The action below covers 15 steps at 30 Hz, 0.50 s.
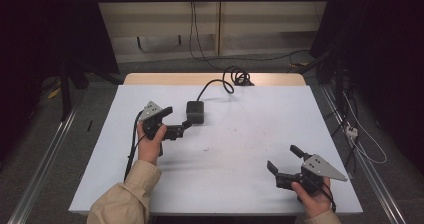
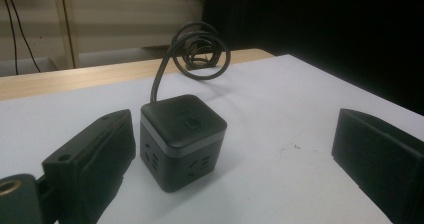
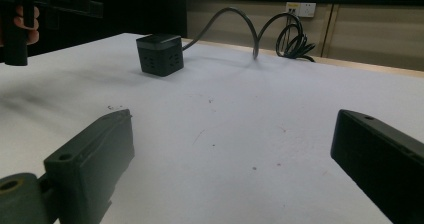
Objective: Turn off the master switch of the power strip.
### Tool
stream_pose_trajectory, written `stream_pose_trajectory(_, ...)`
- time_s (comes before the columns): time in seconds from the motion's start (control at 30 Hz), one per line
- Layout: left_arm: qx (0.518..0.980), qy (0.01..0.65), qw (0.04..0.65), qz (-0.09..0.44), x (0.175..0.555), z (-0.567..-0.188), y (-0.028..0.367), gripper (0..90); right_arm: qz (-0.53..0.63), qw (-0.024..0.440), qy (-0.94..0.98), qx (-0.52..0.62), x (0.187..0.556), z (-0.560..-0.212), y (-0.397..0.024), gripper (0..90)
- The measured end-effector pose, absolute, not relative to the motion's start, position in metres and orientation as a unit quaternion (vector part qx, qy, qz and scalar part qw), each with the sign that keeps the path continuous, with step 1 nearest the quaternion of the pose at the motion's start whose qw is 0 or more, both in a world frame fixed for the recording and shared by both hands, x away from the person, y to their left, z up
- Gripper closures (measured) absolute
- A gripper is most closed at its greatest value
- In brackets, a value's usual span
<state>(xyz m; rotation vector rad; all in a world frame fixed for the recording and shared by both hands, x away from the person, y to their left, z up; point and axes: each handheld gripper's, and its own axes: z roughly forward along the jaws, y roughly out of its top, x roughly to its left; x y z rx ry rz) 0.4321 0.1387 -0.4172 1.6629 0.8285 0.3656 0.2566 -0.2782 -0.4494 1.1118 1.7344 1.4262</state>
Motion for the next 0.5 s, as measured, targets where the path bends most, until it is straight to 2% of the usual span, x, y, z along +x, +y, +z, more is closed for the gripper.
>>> stream_pose_trajectory(0.5,0.724,0.35,0.569,0.174,0.4428,-0.4136,0.1328,3.9,0.541,0.314,0.657,0.42,0.2567,-0.449,-0.2791,3.7)
